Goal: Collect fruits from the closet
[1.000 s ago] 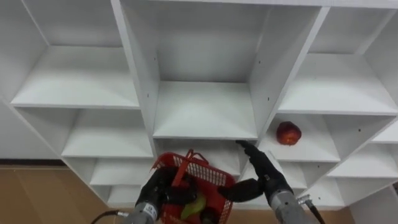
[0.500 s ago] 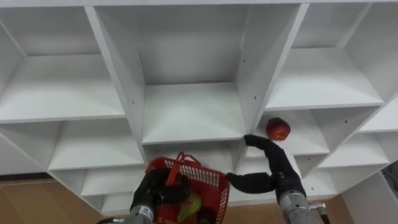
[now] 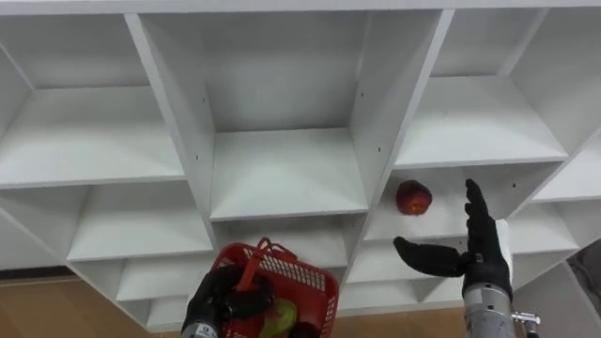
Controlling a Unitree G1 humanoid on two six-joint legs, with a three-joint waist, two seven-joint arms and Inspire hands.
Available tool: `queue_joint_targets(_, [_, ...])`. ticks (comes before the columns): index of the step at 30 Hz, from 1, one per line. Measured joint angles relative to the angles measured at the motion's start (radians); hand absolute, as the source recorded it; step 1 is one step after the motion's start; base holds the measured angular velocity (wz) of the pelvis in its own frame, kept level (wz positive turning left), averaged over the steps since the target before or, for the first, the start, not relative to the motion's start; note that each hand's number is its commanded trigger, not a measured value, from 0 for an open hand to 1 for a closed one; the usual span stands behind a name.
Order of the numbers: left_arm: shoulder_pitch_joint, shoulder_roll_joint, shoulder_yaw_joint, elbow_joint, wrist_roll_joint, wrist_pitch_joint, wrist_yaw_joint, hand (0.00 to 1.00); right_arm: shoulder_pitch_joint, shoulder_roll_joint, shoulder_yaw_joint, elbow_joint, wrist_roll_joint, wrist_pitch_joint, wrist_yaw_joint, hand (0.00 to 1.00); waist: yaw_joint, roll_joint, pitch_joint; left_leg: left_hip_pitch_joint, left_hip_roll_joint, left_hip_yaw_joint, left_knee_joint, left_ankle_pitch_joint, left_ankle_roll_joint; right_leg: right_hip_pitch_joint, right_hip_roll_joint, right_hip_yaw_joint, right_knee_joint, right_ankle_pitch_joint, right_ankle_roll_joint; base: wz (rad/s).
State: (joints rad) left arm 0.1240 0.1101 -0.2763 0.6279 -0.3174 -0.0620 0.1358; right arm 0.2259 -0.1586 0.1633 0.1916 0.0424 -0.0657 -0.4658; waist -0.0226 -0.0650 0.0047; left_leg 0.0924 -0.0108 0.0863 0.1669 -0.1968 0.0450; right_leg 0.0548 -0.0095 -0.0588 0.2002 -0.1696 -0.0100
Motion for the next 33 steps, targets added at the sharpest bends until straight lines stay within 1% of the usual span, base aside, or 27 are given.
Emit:
queue_joint_targets(6, [0.007, 0.015, 0.000, 0.000, -0.001, 0.011, 0.000, 1.00, 0.016, 0.000, 0.001, 0.000, 0.010, -0.009, -0.044, 0.00, -0.001, 0.001, 0.0011, 0.004, 0.000, -0.005, 0.000, 0.000, 0.000, 0.009, -0.001, -0.003, 0.000, 0.001, 0.001, 0.01])
queue_joint_targets(11, [0.010, 0.017, 0.001, 0.000, 0.000, 0.015, 0.000, 1.00, 0.024, -0.001, 0.001, 0.000, 0.010, -0.009, -0.059, 0.00, 0.001, 0.004, 0.0003, 0.004, -0.001, -0.003, 0.000, -0.001, 0.000, 0.015, 0.001, -0.007, -0.013, 0.003, 0.001, 0.01])
queue_joint_targets(14, [0.018, 0.016, 0.028, 0.000, 0.007, 0.017, -0.025, 1.00, 0.024, -0.001, -0.003, 0.000, -0.002, -0.009, -0.059, 0.00, 0.000, 0.002, -0.0003, 0.006, -0.001, -0.011, 0.002, 0.000, -0.001, 0.025, 0.000, -0.020, -0.014, 0.003, 0.000, 0.10])
queue_joint_targets(15, [0.022, 0.017, 0.037, 0.000, 0.007, 0.019, -0.036, 1.00, 0.024, -0.004, -0.003, 0.001, -0.002, -0.009, -0.059, 0.00, 0.000, 0.001, 0.0007, 0.006, -0.001, -0.015, 0.004, 0.000, -0.001, 0.028, -0.002, -0.027, -0.015, 0.003, 0.000, 0.15])
queue_joint_targets(16, [0.022, 0.017, 0.039, 0.000, 0.006, 0.020, -0.040, 1.00, 0.024, -0.006, -0.003, 0.001, -0.002, -0.009, -0.059, 0.00, 0.001, 0.000, 0.0012, 0.005, -0.001, -0.017, 0.004, 0.000, -0.001, 0.028, -0.003, -0.030, -0.016, 0.003, 0.000, 0.16])
queue_joint_targets(18, [0.023, 0.019, 0.042, 0.000, 0.007, 0.020, -0.053, 1.00, 0.021, -0.013, -0.005, 0.006, 0.011, -0.009, -0.058, 0.00, 0.004, -0.002, 0.0020, 0.000, -0.002, -0.037, 0.012, -0.001, -0.001, 0.028, -0.006, -0.042, -0.017, 0.003, 0.000, 0.16])
queue_joint_targets(20, [0.023, 0.027, 0.045, -0.001, 0.009, 0.020, -0.061, 1.00, 0.013, -0.015, -0.005, 0.018, 0.015, -0.009, -0.057, 0.00, 0.010, -0.005, 0.0016, -0.015, -0.002, -0.035, 0.021, -0.001, -0.001, 0.020, -0.006, -0.047, -0.016, 0.003, 0.000, 0.10])
queue_joint_targets(21, [0.023, 0.030, 0.054, -0.003, 0.030, 0.020, -0.060, 1.00, -0.004, -0.017, -0.005, 0.046, 0.021, -0.009, -0.054, 0.00, 0.014, -0.008, 0.0011, -0.030, -0.001, -0.035, 0.029, -0.002, -0.001, 0.010, -0.006, -0.050, -0.014, 0.003, 0.000, 0.07])
queue_joint_targets(22, [0.022, 0.030, 0.063, -0.003, 0.041, 0.021, -0.060, 1.00, -0.020, -0.020, -0.005, 0.071, 0.022, -0.009, -0.052, 0.00, 0.014, -0.010, 0.0024, -0.036, -0.002, -0.037, 0.034, -0.002, -0.001, 0.008, -0.006, -0.051, -0.014, 0.003, 0.000, 0.10])
queue_joint_targets(23, [0.021, 0.031, 0.081, -0.003, 0.053, 0.027, -0.060, 1.00, -0.050, -0.032, -0.008, 0.120, 0.028, -0.008, -0.043, 0.00, 0.012, -0.013, 0.0010, -0.051, -0.002, -0.046, 0.040, -0.002, -0.001, -0.004, -0.007, -0.055, -0.012, 0.003, -0.001, 0.16])
queue_joint_targets(24, [0.019, 0.039, 0.086, -0.003, 0.054, 0.028, -0.060, 1.00, -0.074, -0.047, -0.013, 0.155, 0.030, -0.007, -0.037, 0.00, 0.014, -0.014, 0.0027, -0.067, -0.003, -0.056, 0.049, -0.002, -0.001, -0.009, -0.007, -0.060, -0.012, 0.004, -0.001, 0.18])
queue_joint_targets(26, [0.016, 0.050, 0.095, -0.003, 0.068, 0.032, -0.062, 1.00, -0.107, -0.060, -0.025, 0.201, 0.045, -0.004, -0.033, 0.00, 0.016, -0.019, 0.0046, -0.091, -0.004, -0.065, 0.064, -0.002, -0.001, -0.028, -0.008, -0.074, -0.008, 0.005, -0.002, 0.20])
queue_joint_targets(28, [0.007, 0.057, 0.102, -0.003, 0.097, 0.043, -0.070, 1.00, -0.146, -0.080, -0.031, 0.235, 0.067, 0.004, -0.024, 0.00, 0.029, -0.020, 0.0047, -0.130, -0.003, -0.077, 0.081, -0.002, -0.002, -0.058, -0.009, -0.085, 0.005, 0.006, -0.004, 0.19])
queue_joint_targets(29, [0.001, 0.057, 0.114, -0.003, 0.115, 0.055, -0.082, 1.00, -0.174, -0.093, -0.035, 0.260, 0.068, 0.004, -0.018, 0.00, 0.029, -0.020, 0.0045, -0.155, -0.005, -0.091, 0.094, -0.002, -0.002, -0.074, -0.011, -0.101, 0.007, 0.007, -0.005, 0.31])
queue_joint_targets(30, [-0.004, 0.058, 0.123, -0.003, 0.118, 0.060, -0.088, 1.00, -0.212, -0.104, -0.035, 0.306, 0.071, 0.004, -0.015, 0.00, 0.031, -0.022, 0.0051, -0.175, -0.005, -0.096, 0.104, -0.002, -0.003, -0.086, -0.013, -0.117, 0.011, 0.007, -0.006, 0.34])
queue_joint_targets(32, [-0.006, 0.058, 0.139, -0.002, 0.133, 0.061, -0.096, 1.00, -0.273, -0.113, -0.042, 0.377, 0.071, 0.007, -0.010, 0.00, 0.034, -0.022, 0.0050, -0.196, -0.005, -0.099, 0.112, -0.001, -0.003, -0.101, -0.018, -0.139, 0.018, 0.006, -0.007, 0.26])
queue_joint_targets(33, [-0.008, 0.058, 0.146, 0.001, 0.140, 0.061, -0.100, 1.00, -0.306, -0.117, -0.055, 0.410, 0.071, 0.007, -0.003, 0.00, 0.043, -0.022, 0.0051, -0.209, -0.005, -0.099, 0.121, -0.001, -0.003, -0.109, -0.019, -0.144, 0.021, 0.006, -0.008, 0.19])
